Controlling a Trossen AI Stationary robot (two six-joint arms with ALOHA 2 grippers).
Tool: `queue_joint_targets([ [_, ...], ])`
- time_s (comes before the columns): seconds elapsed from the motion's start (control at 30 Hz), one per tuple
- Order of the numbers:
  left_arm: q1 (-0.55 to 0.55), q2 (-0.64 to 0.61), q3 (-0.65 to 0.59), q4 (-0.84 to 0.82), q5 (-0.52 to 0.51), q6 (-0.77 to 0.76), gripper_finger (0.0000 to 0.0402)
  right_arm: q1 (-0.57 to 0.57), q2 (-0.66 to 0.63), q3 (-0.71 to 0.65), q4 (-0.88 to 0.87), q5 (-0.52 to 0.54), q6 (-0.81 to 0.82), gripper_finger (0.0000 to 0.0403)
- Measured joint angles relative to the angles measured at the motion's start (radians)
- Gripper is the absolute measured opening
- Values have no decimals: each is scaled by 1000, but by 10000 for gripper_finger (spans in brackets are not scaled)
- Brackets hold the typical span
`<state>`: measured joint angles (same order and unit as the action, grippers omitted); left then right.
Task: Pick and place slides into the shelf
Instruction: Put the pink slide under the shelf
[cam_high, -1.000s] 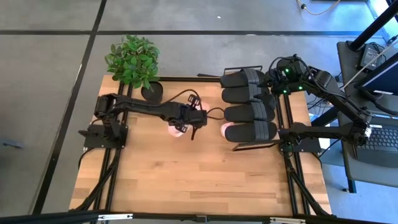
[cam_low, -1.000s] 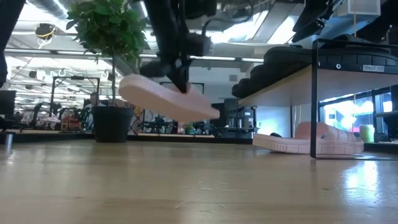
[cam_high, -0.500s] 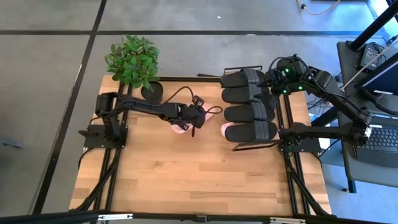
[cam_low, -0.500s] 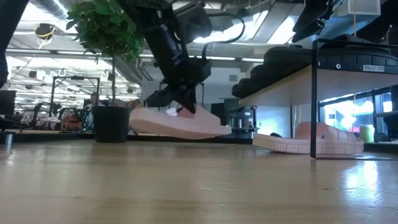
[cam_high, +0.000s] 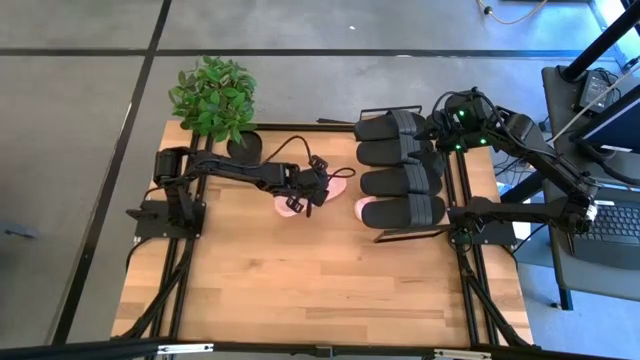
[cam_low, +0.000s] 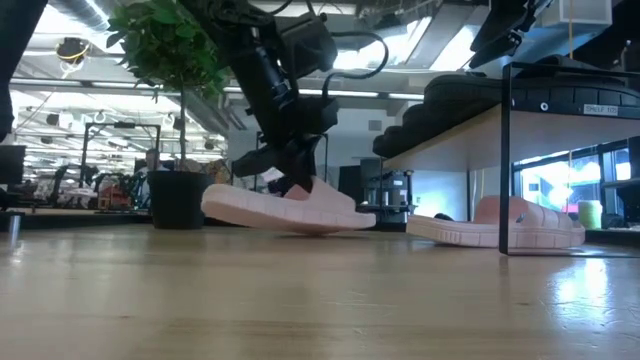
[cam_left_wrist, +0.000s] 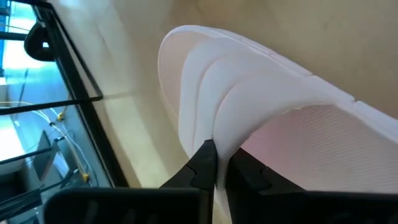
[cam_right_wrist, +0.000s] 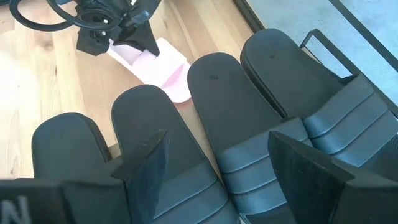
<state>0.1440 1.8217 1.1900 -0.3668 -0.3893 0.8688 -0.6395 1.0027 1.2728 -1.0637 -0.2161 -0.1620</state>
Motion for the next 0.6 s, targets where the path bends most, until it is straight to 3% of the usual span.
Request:
queue_joint_targets([
  [0.6,-3,0,0,23,7,-47,48,0,0,0,-2,0,-4,275],
])
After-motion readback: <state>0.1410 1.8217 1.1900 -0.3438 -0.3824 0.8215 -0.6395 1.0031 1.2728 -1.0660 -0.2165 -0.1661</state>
